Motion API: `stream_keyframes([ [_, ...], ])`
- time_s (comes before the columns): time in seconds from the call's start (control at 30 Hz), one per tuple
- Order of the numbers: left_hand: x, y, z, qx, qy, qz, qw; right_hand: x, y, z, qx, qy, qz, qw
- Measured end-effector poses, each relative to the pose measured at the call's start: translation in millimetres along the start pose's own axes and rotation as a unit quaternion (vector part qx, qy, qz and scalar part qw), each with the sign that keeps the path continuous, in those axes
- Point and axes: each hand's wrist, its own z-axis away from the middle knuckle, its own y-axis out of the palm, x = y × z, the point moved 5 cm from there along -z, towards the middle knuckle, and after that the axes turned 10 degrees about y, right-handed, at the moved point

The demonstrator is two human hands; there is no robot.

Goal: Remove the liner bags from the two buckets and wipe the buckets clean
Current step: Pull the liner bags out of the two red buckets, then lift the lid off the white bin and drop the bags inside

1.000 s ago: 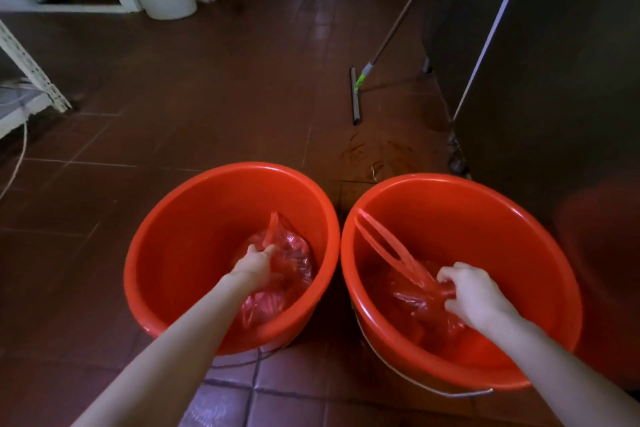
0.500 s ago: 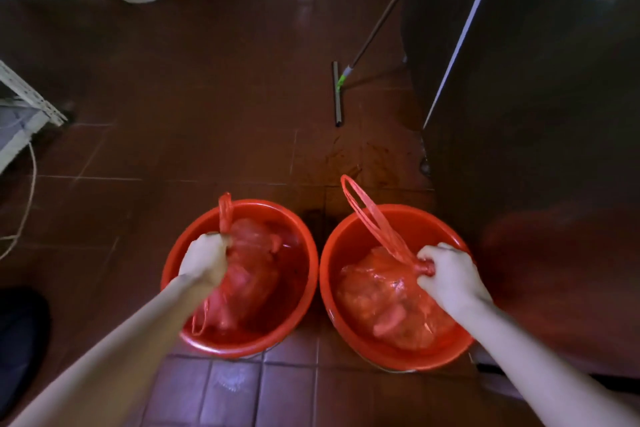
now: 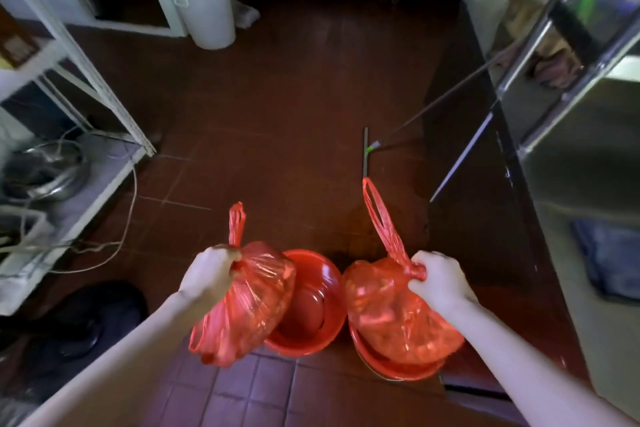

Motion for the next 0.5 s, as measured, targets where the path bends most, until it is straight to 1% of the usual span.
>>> stream_keyframes([
  [0.1,14,-51,17,-0.023,0.005,0.004,1.000,51,-25,14,-0.006,-0.008,-0.006,1.000],
  [0.23,42,-107,32,-0.042,0.003,-0.009,0.999,117,-41,20,-0.012,-0.024,-0.012,1.000],
  [0.33,67,-144,34,-0.050,-0.001,-0.023,0.998,167,-48,17,-0.015,-0.028,-0.038,0.999],
  [0.5,115,-193,21,-0.077,0.002,-0.054,0.996,255,-52,-5,-0.010,-0.065,-0.059,0.996],
])
